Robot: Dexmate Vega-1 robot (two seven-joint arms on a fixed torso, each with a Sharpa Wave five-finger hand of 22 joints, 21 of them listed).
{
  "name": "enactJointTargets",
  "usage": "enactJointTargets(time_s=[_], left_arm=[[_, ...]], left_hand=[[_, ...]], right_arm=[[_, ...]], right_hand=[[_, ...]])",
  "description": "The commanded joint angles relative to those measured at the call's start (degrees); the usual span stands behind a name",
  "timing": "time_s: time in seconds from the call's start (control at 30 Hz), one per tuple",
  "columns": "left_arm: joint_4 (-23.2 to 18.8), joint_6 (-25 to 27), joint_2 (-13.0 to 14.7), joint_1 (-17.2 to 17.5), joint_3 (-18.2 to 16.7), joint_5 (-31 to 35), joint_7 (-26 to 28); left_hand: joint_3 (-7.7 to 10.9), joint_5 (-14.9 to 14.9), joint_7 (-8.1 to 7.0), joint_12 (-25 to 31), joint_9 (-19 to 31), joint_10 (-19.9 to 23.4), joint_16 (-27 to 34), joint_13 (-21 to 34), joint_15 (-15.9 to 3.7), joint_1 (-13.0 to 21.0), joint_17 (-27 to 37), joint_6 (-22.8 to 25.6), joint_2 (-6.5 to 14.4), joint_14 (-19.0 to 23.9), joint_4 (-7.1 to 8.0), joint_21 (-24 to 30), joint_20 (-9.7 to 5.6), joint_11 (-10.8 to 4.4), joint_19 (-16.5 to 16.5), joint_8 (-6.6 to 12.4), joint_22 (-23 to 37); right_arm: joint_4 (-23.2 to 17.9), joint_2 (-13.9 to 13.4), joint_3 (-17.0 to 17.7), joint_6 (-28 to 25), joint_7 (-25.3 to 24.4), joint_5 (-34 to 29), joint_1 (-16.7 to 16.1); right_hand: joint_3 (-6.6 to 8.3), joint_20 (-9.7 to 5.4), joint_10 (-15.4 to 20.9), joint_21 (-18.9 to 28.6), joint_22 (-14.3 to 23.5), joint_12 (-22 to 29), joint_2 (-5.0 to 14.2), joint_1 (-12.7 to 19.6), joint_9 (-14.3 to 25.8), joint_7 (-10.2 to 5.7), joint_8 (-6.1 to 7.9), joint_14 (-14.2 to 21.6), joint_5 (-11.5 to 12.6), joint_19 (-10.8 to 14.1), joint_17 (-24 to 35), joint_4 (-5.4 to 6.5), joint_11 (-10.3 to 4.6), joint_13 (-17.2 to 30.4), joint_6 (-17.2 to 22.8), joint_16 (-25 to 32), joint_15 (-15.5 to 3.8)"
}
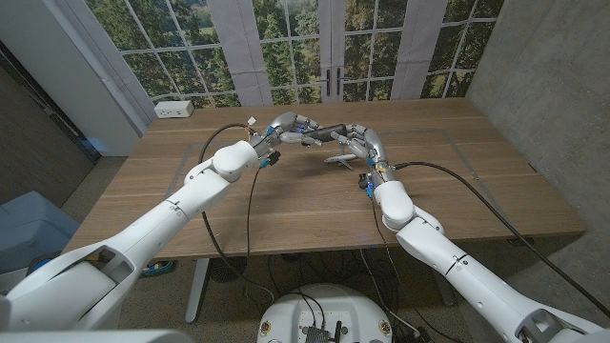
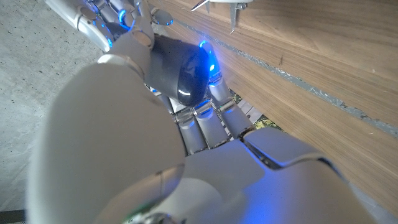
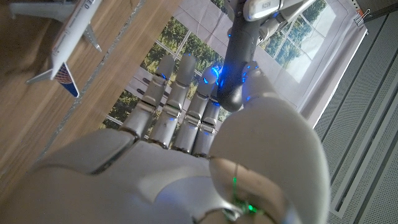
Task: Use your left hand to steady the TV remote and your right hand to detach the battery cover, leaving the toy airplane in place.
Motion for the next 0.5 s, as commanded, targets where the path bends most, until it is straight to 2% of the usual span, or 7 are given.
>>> enactJointTargets(time_s=[0.03,0.13,0.33,0.4,0.47,0.5], left_arm=[[1.4,-1.3,-0.4,-0.6,-0.1,-0.3,-0.6],[1.6,-1.5,-0.5,-0.7,-0.1,-0.1,-0.6],[1.7,-1.7,-0.6,-0.8,0.0,0.1,-0.4],[1.6,-1.6,-0.6,-0.8,-0.1,0.2,-0.4],[1.6,-1.6,-0.6,-0.8,-0.1,0.2,-0.3],[1.6,-1.6,-0.6,-0.8,-0.1,0.2,-0.2]], left_hand=[[0.54,0.2,0.33,-0.2,0.1,0.0,0.1,0.1,-4.35,9.0,0.0,0.0,9.5,3.3,0.09,0.4,-7.72,-0.28,-0.3,0.17,-0.2],[0.58,0.3,0.33,-0.2,0.1,0.0,0.1,0.2,-4.35,9.0,0.1,0.0,9.6,3.3,0.12,0.6,-7.7,-0.27,-0.3,0.16,-0.3],[0.67,0.3,0.3,-0.3,0.1,0.0,0.0,0.2,-4.35,9.0,0.1,0.0,9.5,3.3,0.08,0.9,-7.73,-0.27,-0.4,0.15,-0.6],[0.7,0.3,0.42,-0.4,0.1,0.1,0.0,0.2,-4.36,9.0,0.2,0.0,9.5,3.3,0.09,0.9,-7.71,-0.29,-0.5,0.17,-0.7],[0.7,0.3,0.36,-0.4,0.1,0.1,-0.1,0.2,-4.36,8.9,0.2,0.0,9.5,3.3,0.08,1.0,-7.72,-0.27,-0.5,0.15,-0.8],[0.73,0.3,0.39,-0.4,0.1,0.1,-0.1,0.2,-4.36,8.9,0.2,0.0,9.6,3.3,0.11,1.1,-7.71,-0.34,-0.5,0.16,-0.9]], right_arm=[[2.8,1.4,0.5,4.3,-0.3,-0.2,0.5],[3.2,1.6,0.7,4.9,-0.1,0.3,0.4],[3.6,2.3,1.3,5.7,-0.4,0.8,0.2],[3.1,2.0,1.4,5.1,0.1,1.2,0.1],[3.0,1.9,1.4,4.8,0.1,1.2,0.1],[3.1,2.0,1.5,5.0,0.2,1.4,0.1]], right_hand=[[1.15,-0.15,1.3,1.2,0.1,-1.2,3.11,4.7,0.4,3.09,3.19,1.3,0.5,0.9,-0.2,-0.1,0.51,-2.4,2.5,-1.1,-5.97],[1.41,-0.29,1.0,1.5,0.1,-1.5,3.16,4.4,0.9,3.1,3.28,1.5,0.4,0.4,-0.3,0.13,0.54,-2.7,1.9,-1.6,-5.86],[2.02,-0.52,0.2,2.5,0.1,-2.5,5.27,2.4,1.8,2.97,2.98,1.8,-0.6,-0.4,-0.3,1.84,-0.35,-3.3,-0.1,-2.9,-5.69],[2.45,-0.57,-1.3,3.3,0.1,-4.1,7.81,-0.3,0.1,3.25,1.3,1.2,-1.0,-1.7,0.0,3.72,-0.22,-4.5,-1.0,-4.1,-5.54],[2.84,-0.66,-1.7,3.8,0.1,-5.1,9.57,-2.3,-1.2,3.22,0.4,0.6,-1.1,-3.0,0.3,5.15,0.0,-5.4,-0.8,-4.9,-5.48],[2.94,-0.76,-1.8,3.9,0.1,-5.3,9.89,-2.7,-1.4,3.15,0.19,0.4,-1.2,-3.3,0.4,5.48,0.09,-5.6,-0.8,-5.0,-5.4]])
